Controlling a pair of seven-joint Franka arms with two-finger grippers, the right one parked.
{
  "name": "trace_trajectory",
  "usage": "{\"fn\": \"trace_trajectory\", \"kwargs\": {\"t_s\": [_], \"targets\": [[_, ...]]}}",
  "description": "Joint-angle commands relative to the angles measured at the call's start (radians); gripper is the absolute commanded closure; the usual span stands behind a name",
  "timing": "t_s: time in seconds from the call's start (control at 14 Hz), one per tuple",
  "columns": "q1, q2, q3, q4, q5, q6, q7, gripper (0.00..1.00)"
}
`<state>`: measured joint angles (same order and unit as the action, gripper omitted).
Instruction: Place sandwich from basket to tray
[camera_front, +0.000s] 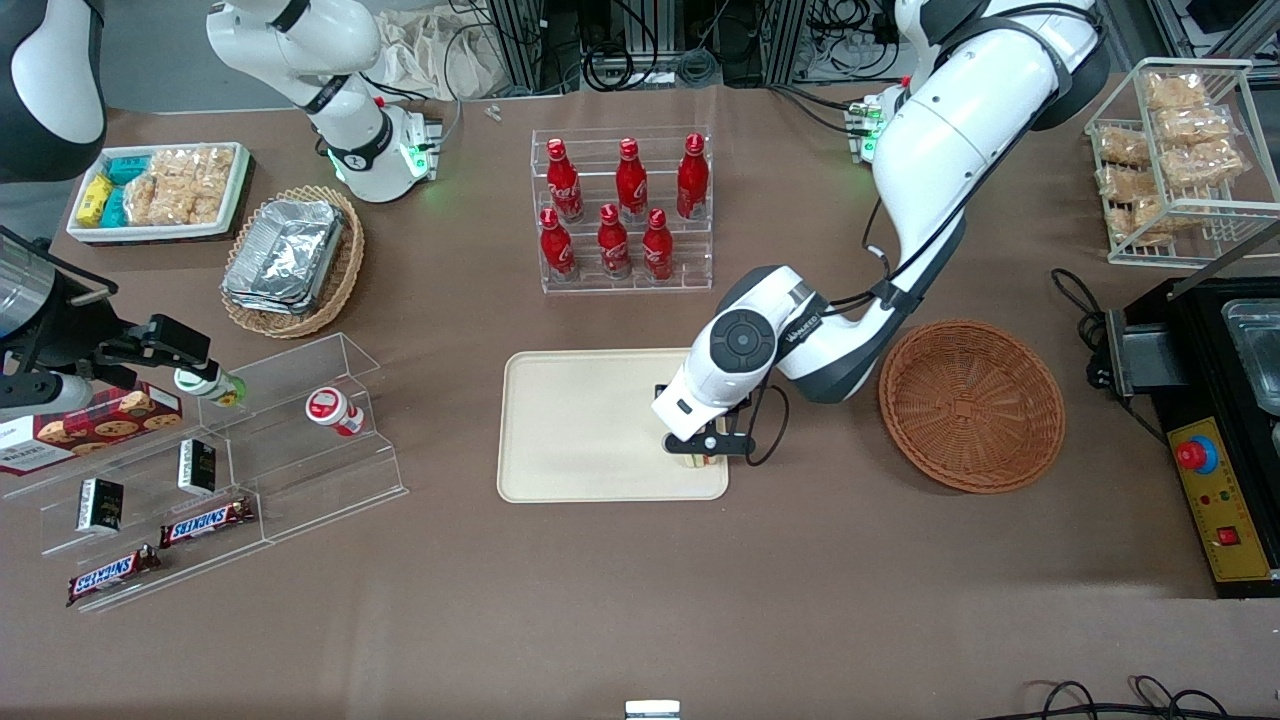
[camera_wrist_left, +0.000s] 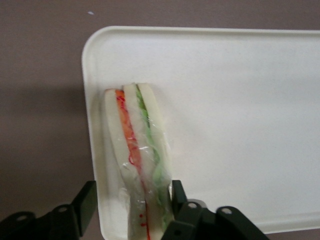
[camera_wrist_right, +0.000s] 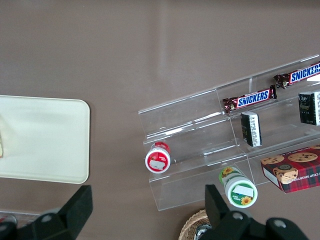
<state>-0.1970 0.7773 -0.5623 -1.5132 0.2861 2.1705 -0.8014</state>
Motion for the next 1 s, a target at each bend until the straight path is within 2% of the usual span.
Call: {"fn": "trace_trajectory", "kwargs": {"t_s": [0.0,0.21,0.64,0.93], "targets": [[0.062,-0.079,-0.011,0.008,0.004,-0.145,-0.016,0.01],[0.126,-0.225,-0.018,-0.004,-0.036,-0.328,0.108,0.01],[0.309,-0.455,-0.018,-0.036,-0.044,-0.546,0.393,0.01],[0.474,-0.567,-0.014,-0.007,-0.129,-0.653,0.629,0.0]]}}
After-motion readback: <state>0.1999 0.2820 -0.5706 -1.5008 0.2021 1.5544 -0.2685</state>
